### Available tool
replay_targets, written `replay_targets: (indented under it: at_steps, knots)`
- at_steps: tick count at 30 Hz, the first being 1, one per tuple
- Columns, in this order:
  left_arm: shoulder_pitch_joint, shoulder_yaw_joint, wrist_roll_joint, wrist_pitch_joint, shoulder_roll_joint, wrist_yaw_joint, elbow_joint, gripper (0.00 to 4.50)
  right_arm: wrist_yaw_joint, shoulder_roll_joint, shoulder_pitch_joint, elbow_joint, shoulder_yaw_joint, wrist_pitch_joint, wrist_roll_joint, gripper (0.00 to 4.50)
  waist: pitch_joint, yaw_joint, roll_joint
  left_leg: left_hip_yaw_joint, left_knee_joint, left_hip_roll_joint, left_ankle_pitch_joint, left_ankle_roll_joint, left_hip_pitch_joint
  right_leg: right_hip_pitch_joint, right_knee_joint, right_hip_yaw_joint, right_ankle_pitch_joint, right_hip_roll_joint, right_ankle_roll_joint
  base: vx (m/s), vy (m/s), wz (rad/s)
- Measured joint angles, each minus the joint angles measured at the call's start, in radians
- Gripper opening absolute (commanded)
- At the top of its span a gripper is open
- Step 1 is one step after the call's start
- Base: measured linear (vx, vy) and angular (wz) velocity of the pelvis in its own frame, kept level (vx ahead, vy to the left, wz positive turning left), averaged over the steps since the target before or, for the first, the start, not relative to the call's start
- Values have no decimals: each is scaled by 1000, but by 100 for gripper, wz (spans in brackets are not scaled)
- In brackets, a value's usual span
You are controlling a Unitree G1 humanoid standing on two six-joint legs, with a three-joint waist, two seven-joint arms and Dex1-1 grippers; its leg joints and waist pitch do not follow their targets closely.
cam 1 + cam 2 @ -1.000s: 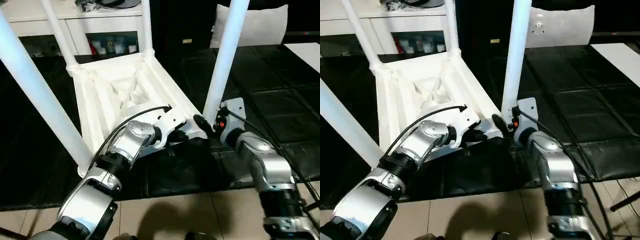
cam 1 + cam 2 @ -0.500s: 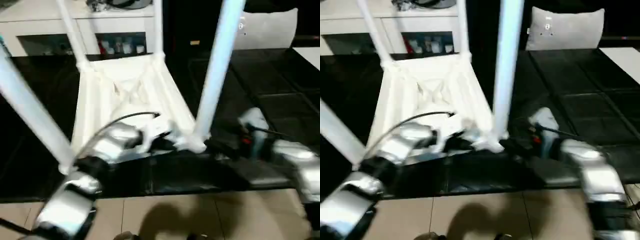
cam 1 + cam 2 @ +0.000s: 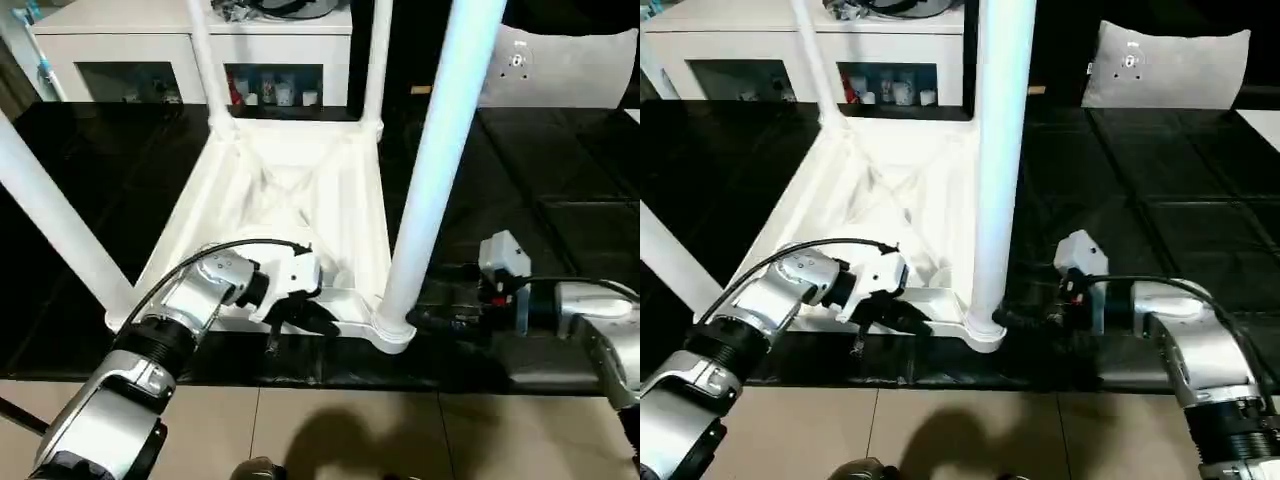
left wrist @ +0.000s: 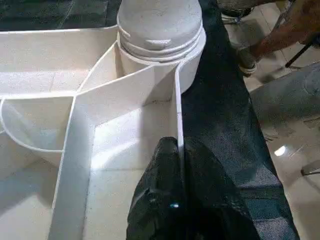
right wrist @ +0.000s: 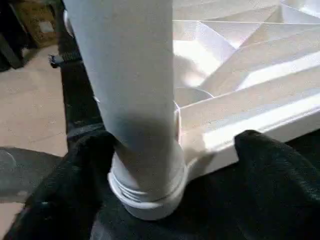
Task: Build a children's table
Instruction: Rotate leg to tighten
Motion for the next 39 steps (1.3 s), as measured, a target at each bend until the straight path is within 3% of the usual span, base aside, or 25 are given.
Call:
replay_targets:
  at_steps: [2, 5, 18, 25, 28, 35, 37, 39]
  knots:
    - [0, -3, 0, 0, 0, 0, -4, 0, 31, 1, 0, 0, 0, 24, 31, 374, 0, 1, 0, 0, 0, 0, 0, 0, 0, 0, 0, 0, 0, 0, 0, 0, 0, 0]
    - [0, -5, 0, 0, 0, 0, -6, 0, 70, 4, 0, 0, 17, 53, 62, 367, 0, 5, 0, 0, 0, 0, 0, 0, 0, 0, 0, 0, 0, 0, 0, 0, 0, 0]
    - [4, -13, 0, 0, 6, -10, -18, 0, 77, 39, -37, 55, 54, 67, 61, 242, 0, 14, 0, 0, 0, 0, 0, 0, 0, 0, 0, 0, 0, 0, 0, 0, 0, 0]
    - [8, -3, -1, 46, 3, -3, -30, 0, 0, 74, -14, 5, 40, 112, 64, 209, 0, 9, 0, 0, 0, 0, 0, -1, 1, 0, 1, 0, 0, 0, 0, 0, 0, 0]
    - [6, 16, 13, 80, -1, 61, -29, 0, -116, 130, -10, -9, 21, 127, 40, 202, -1, -8, 1, 0, 0, 0, 2, -3, 3, 1, 1, 0, 0, 0, 0, 0, 0, 0]
    - [-47, 89, 49, 248, -187, 420, 43, 0, -640, 335, -82, -10, -93, 259, -83, 197, 0, -97, -1, 0, 2, 0, 3, -4, 2, 2, -6, -1, 0, 0, 1, 0, 0, 0]
    - [-50, 96, 49, 263, -225, 478, 50, 0, -720, 362, -95, -10, -111, 274, -96, 197, 0, -110, -1, 0, 1, 0, 2, -3, 1, 1, -6, -2, 0, 0, 1, 0, 0, 0]
    - [-64, 97, 50, 277, -258, 533, 67, 0, -781, 386, -100, -10, -125, 274, -109, 197, -1, -112, 1, -1, -2, 0, 2, -3, 1, 0, -5, -2, 0, 1, 1, 0, 0, 0]
